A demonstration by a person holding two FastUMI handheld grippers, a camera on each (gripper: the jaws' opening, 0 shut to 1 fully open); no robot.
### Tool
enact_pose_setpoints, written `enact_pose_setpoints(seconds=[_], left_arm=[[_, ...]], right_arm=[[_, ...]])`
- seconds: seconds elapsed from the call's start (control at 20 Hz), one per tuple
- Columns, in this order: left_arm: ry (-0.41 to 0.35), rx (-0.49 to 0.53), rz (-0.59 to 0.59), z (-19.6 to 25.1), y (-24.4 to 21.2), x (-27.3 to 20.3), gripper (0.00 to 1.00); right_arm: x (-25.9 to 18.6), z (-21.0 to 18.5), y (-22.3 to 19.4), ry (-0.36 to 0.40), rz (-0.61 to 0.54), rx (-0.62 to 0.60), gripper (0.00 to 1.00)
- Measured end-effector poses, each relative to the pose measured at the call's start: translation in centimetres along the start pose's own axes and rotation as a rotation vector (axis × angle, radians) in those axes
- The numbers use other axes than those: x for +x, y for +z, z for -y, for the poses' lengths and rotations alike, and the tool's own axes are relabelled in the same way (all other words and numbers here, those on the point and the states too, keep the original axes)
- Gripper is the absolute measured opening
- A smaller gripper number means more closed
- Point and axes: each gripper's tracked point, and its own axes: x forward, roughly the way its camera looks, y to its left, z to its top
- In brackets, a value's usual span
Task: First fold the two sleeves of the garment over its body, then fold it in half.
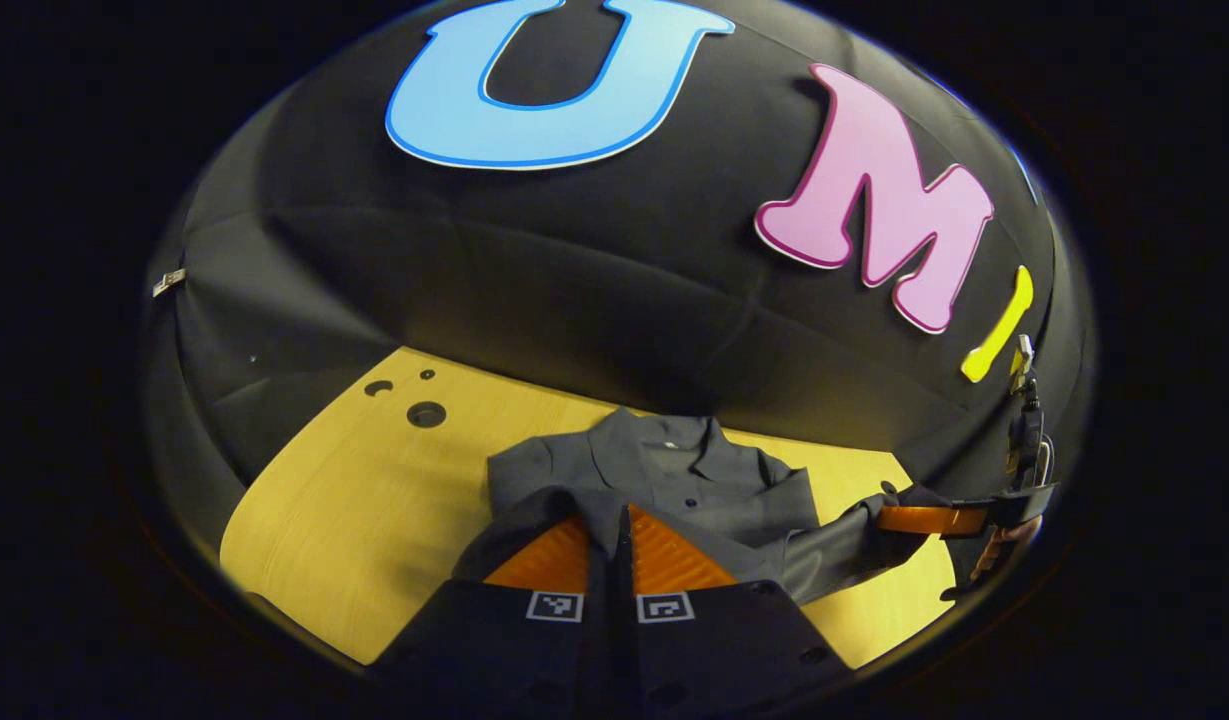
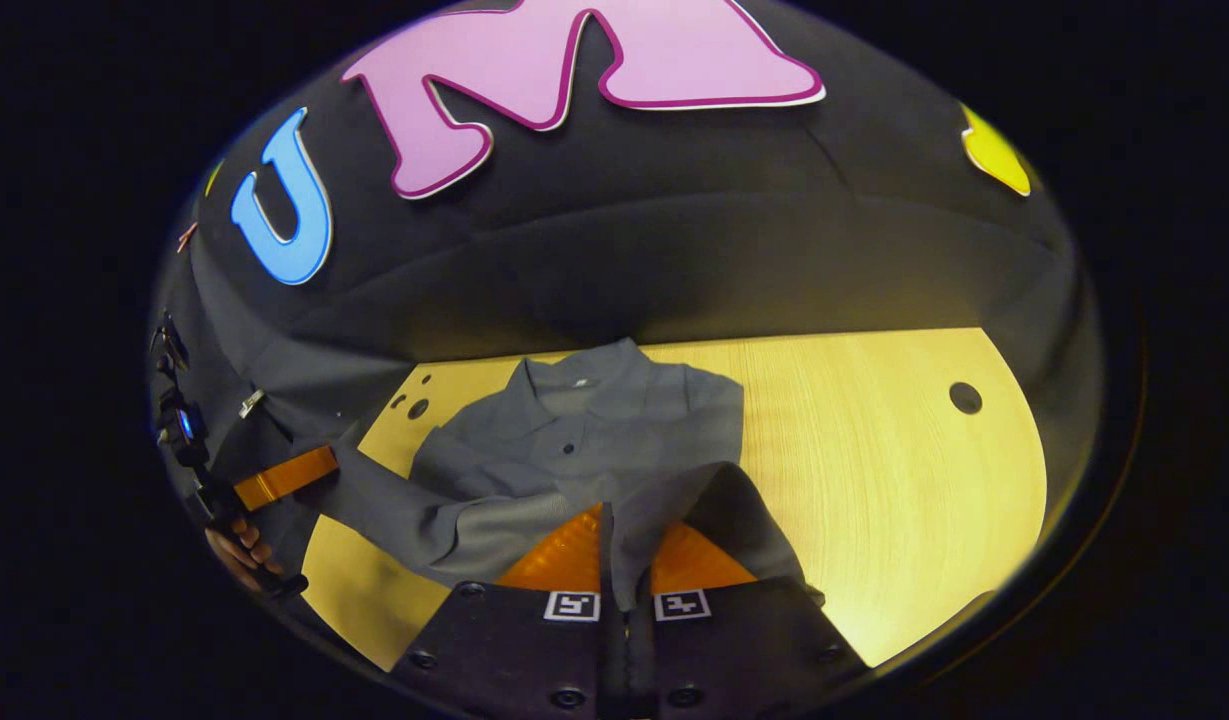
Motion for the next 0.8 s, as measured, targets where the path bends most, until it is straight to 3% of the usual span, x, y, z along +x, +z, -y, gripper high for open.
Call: enact_pose_setpoints(seconds=[0.35,0.7,0.75,0.8], left_arm=[[0.028,0.015,0.053,-2.9,1.7,7.0,0.05],[0.055,0.026,0.025,-3.9,0.3,11.1,0.02],[0.065,0.024,0.017,-4.0,0.0,11.0,0.05],[0.079,0.020,0.006,-4.2,-0.3,10.9,0.10]], right_arm=[[5.7,2.1,2.8,-0.034,0.023,0.057,0.05],[10.1,3.8,1.7,-0.092,-0.020,0.074,0.08],[10.2,4.2,1.8,-0.108,-0.015,0.070,0.18],[9.9,4.6,2.0,-0.119,-0.007,0.068,0.12]])
